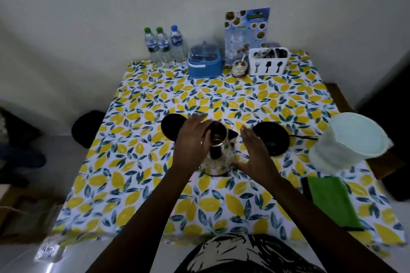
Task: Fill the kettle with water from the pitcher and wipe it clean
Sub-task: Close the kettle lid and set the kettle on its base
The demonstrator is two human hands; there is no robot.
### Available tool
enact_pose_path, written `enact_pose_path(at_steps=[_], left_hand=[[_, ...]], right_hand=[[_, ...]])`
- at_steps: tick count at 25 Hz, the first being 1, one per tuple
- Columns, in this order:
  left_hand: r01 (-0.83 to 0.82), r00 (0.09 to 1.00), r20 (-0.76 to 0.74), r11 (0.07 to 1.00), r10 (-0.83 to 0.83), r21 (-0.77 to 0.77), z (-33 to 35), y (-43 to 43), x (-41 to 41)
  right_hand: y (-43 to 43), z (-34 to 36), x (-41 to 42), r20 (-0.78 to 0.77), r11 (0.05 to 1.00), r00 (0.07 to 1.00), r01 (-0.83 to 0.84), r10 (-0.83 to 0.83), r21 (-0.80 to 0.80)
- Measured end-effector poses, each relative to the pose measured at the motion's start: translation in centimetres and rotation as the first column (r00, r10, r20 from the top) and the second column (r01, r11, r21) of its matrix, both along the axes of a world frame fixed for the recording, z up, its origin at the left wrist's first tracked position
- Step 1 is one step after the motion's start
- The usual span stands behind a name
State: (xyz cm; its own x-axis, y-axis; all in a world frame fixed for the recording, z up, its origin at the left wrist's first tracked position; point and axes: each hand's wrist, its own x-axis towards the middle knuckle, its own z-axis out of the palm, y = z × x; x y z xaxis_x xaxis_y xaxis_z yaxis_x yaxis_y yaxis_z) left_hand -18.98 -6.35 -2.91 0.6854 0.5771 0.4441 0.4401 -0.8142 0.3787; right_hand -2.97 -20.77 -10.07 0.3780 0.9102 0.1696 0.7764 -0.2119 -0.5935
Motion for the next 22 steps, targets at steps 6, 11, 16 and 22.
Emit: enact_pose_path(at_steps=[6, 11, 16, 22], left_hand=[[-0.207, 0.927, 0.176, 0.844, 0.331, -0.496, -0.2, 2.4, -3.7], [0.072, 0.977, 0.211, 0.89, 0.028, -0.45, 0.6, 3.1, -3.1], [0.293, 0.941, -0.096, 0.925, -0.323, -0.243, 0.1, 4.0, 0.9], [0.252, 0.902, -0.271, 0.92, -0.336, -0.3, -2.6, 3.5, 2.3]], right_hand=[[3.7, -0.5, -2.3, -0.155, 0.991, 0.98, 0.118, -0.128, -0.069], [4.0, -0.7, -2.8, -0.23, 0.982, 0.956, 0.187, -0.183, -0.006], [3.8, -1.3, -2.5, -0.208, 0.978, 0.959, 0.205, -0.194, 0.036], [3.2, -1.5, -1.6, -0.133, 0.991, 0.983, 0.132, -0.129, 0.013]])
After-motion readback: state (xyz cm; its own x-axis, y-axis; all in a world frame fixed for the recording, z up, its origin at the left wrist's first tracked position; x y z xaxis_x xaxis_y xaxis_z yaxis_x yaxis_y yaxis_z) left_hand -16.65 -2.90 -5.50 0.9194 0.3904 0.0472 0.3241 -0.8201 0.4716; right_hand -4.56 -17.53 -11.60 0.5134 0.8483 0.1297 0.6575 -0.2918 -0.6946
